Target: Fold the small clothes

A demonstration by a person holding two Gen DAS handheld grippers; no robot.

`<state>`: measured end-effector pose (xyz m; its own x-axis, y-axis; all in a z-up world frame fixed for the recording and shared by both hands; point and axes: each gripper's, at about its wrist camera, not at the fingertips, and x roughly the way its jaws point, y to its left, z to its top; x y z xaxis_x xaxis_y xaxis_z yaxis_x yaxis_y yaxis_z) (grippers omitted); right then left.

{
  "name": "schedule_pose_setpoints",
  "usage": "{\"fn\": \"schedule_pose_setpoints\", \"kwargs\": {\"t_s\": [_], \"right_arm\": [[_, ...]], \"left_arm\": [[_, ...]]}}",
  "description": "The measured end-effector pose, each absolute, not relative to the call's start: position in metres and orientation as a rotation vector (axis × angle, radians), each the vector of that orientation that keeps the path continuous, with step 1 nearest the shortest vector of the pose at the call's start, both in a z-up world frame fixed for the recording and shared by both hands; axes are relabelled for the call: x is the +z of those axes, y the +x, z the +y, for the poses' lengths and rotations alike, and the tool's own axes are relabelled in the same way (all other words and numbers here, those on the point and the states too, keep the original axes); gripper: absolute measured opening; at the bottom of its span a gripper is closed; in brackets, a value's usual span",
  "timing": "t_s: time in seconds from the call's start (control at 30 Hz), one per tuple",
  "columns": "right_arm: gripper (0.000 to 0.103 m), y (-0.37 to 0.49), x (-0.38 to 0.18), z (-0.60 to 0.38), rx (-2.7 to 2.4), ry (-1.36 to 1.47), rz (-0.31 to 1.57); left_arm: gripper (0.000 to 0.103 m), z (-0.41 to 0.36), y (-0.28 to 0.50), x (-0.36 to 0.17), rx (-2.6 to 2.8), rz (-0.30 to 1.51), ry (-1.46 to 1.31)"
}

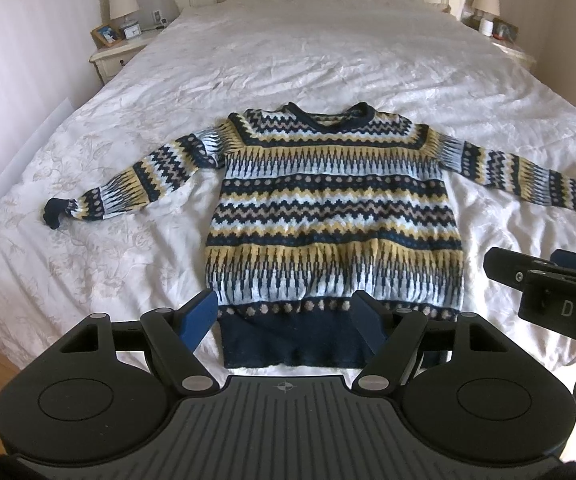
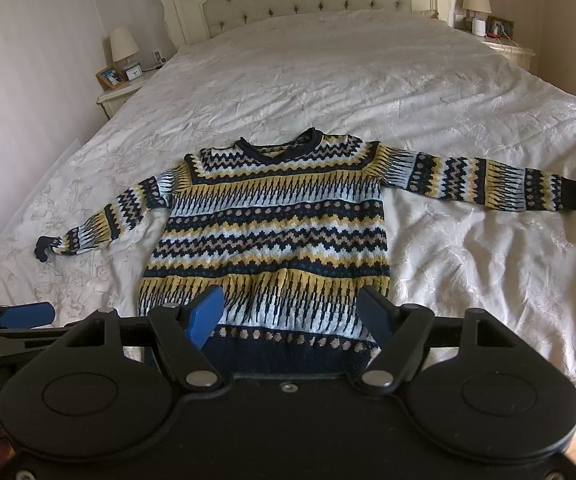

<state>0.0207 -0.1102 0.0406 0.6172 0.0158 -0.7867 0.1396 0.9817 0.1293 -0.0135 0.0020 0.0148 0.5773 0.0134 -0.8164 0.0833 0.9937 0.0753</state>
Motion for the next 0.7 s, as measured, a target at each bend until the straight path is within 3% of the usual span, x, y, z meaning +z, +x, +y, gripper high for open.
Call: {"fn": "schedule_pose_setpoints", "kwargs": {"t_s": [0.47,0.7], "right_arm": [[0.076,0.04,0.025,-0.117,-0.061,0.218,0.966],[0.076,0.073,0.005,-0.13,-0.076,0.254,1.031]], "left_arm": [[0.072,0.0,0.011,-0.002,-0.035,1.025,0.118],[0.065,-0.002,0.048,-0.016,-0.053,1.091,0.115]]}}
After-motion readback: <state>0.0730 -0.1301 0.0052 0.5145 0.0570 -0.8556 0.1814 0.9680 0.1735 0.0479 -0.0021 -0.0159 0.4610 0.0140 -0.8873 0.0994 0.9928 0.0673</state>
